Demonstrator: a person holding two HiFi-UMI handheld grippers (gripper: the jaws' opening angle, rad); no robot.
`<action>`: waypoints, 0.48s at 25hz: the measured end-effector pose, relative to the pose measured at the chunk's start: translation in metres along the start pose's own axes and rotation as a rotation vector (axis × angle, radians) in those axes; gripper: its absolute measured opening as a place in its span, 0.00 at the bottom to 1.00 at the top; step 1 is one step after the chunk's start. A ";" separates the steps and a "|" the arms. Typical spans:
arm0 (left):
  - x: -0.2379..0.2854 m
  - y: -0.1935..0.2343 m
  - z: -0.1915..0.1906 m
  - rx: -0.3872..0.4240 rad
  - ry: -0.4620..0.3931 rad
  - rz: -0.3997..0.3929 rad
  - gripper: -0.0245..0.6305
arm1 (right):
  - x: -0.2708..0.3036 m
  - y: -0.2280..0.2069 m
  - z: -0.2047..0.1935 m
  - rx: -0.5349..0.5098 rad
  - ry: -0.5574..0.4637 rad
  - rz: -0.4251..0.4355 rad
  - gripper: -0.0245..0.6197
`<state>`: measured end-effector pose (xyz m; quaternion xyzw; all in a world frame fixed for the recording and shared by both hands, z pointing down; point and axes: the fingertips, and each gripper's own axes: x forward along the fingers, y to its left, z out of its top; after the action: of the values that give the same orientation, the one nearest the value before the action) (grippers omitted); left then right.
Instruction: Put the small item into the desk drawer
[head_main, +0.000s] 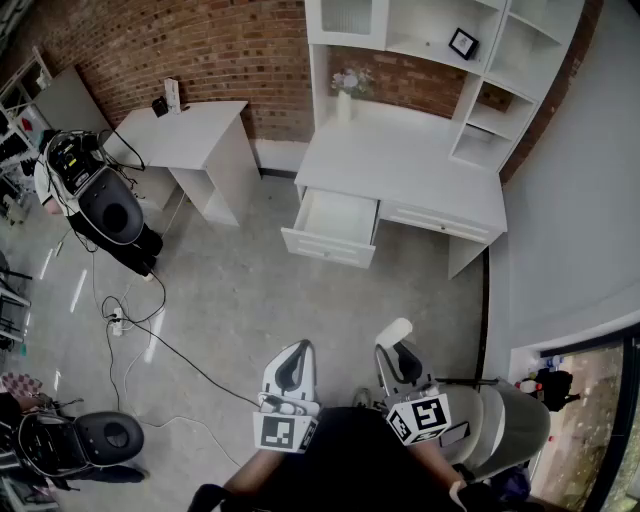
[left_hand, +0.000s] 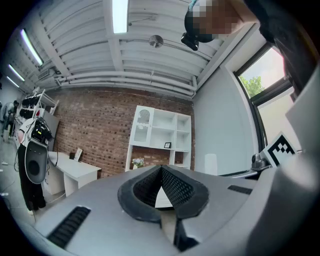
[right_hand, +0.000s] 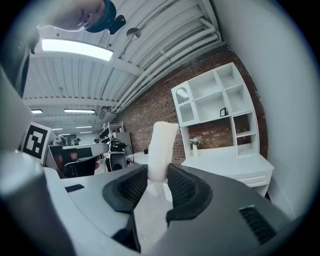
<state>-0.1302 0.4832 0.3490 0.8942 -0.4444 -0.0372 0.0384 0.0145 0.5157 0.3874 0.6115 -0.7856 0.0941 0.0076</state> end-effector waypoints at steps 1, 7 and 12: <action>0.001 0.002 0.003 0.000 -0.003 -0.002 0.07 | 0.002 0.001 0.001 0.000 0.000 0.001 0.26; 0.006 0.009 0.007 -0.003 -0.005 -0.006 0.07 | 0.010 0.004 0.003 -0.001 0.000 0.000 0.26; 0.006 0.013 0.005 -0.014 0.001 -0.014 0.07 | 0.012 0.006 0.001 0.002 0.008 -0.009 0.26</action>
<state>-0.1374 0.4702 0.3449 0.8971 -0.4377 -0.0400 0.0445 0.0054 0.5056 0.3867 0.6146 -0.7827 0.0972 0.0106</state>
